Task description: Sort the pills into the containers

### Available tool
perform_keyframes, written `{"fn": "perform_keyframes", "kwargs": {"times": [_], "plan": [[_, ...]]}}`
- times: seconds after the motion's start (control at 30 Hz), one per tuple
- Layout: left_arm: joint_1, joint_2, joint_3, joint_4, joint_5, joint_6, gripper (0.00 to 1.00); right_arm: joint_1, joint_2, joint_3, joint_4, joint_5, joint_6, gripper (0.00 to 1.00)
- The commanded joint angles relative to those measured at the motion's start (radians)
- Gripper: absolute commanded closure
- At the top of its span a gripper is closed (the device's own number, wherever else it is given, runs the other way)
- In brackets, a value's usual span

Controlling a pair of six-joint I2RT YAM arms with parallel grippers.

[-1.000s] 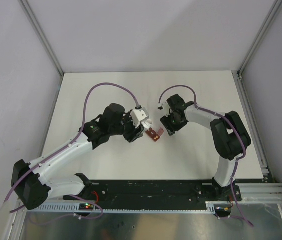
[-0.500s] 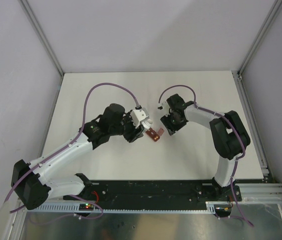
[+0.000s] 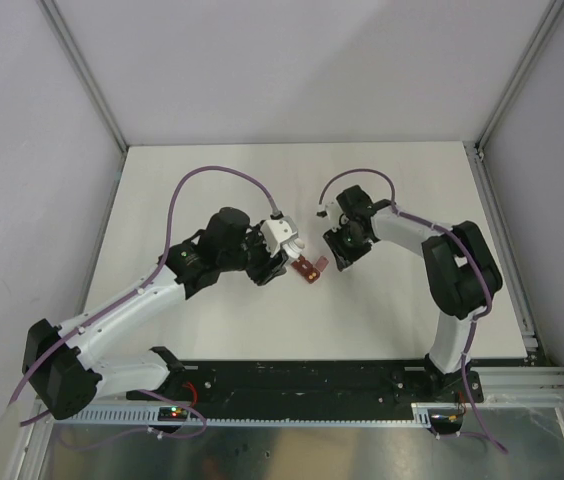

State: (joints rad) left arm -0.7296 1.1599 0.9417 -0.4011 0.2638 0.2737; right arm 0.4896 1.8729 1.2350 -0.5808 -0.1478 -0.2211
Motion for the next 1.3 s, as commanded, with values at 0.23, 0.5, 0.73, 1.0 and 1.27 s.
{"fn": "perform_keyframes", "kwargs": {"times": [0.23,0.5,0.73,1.0,1.27], "plan": [[0.012,0.020,0.046,-0.022,0.083,0.063,1.00,-0.107,-0.347,0.083,-0.170,-0.384,-0.119,0.91],[0.010,0.062,0.125,-0.087,0.148,0.081,1.00,-0.114,-0.496,0.205,-0.299,-0.756,-0.157,0.91],[-0.013,0.056,0.168,-0.125,0.171,0.083,1.00,-0.071,-0.500,0.265,-0.319,-0.876,-0.144,0.91],[-0.046,0.042,0.198,-0.145,0.183,0.068,1.00,-0.035,-0.464,0.289,-0.318,-0.922,-0.135,0.92],[-0.060,0.042,0.219,-0.154,0.207,0.059,1.00,-0.030,-0.434,0.282,-0.323,-0.941,-0.142,0.92]]}}
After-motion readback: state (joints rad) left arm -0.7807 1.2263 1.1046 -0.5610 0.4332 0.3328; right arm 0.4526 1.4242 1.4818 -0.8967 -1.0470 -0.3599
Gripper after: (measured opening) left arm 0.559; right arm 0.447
